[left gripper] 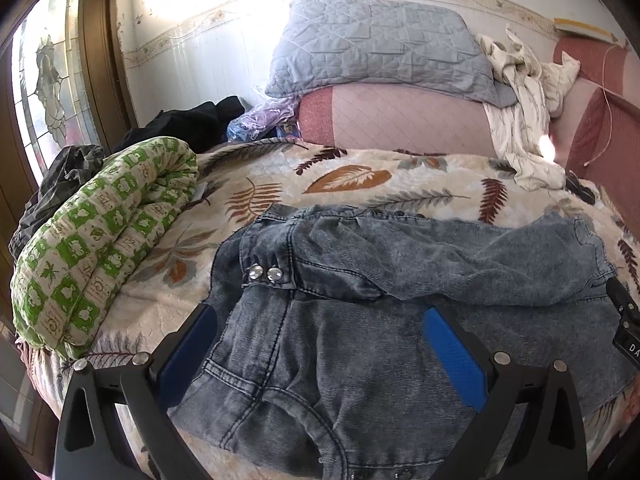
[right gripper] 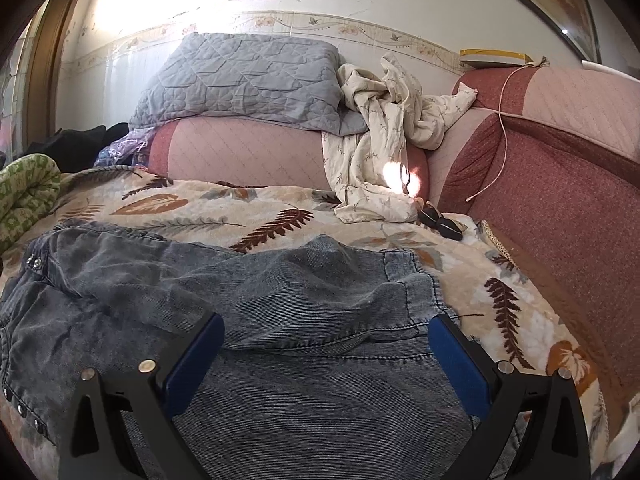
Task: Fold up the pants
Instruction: 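Grasp the jeans waistband with the left tool while the right tool grasps the hem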
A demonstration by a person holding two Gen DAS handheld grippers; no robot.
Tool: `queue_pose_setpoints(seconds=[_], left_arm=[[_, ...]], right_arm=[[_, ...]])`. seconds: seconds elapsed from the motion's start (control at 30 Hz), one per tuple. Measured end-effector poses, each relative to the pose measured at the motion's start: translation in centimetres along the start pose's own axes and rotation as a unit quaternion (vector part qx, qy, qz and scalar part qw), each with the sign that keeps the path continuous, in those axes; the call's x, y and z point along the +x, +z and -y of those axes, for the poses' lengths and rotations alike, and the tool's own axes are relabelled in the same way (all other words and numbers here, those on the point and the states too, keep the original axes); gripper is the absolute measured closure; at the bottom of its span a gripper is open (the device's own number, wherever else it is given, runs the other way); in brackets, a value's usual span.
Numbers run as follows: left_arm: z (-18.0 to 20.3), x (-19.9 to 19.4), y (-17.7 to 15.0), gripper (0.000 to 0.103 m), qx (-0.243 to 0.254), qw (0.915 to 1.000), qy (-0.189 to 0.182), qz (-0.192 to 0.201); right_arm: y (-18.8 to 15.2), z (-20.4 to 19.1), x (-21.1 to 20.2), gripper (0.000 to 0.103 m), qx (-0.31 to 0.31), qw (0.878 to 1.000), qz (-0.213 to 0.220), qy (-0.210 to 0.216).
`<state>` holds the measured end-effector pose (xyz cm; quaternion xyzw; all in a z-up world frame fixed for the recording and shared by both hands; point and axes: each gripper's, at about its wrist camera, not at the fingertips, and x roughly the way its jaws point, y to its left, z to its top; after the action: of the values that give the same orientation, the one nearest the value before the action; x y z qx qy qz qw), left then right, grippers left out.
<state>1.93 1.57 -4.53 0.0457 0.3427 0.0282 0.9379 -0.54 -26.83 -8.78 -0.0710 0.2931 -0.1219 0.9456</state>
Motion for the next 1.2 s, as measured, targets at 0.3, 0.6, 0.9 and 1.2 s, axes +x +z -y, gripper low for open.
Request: queue_pose_setpoints(seconds=[0.3, 0.6, 0.9, 1.2], left_arm=[[1.3, 2.2, 0.8, 0.0, 0.035, 0.9993, -0.001, -0.016], [-5.9, 9.6, 7.3, 0.0, -0.01, 0.996, 0.01, -0.088], [-10.6, 16.9, 13.0, 0.0, -0.003, 0.9914, 0.005, -0.131], [-11.6, 22.7, 14.3, 0.0, -0.005, 0.9807, -0.003, -0.196]], right_arm=[[-0.1, 1.2, 1.2, 0.0, 0.017, 0.999, -0.045, -0.01], [3.1, 8.1, 8.0, 0.0, 0.095, 0.988, -0.122, 0.013], [6.6, 13.9, 18.5, 0.0, 0.177, 0.966, -0.186, -0.027], [5.8, 14.6, 21.9, 0.0, 0.201, 0.964, -0.172, -0.027]])
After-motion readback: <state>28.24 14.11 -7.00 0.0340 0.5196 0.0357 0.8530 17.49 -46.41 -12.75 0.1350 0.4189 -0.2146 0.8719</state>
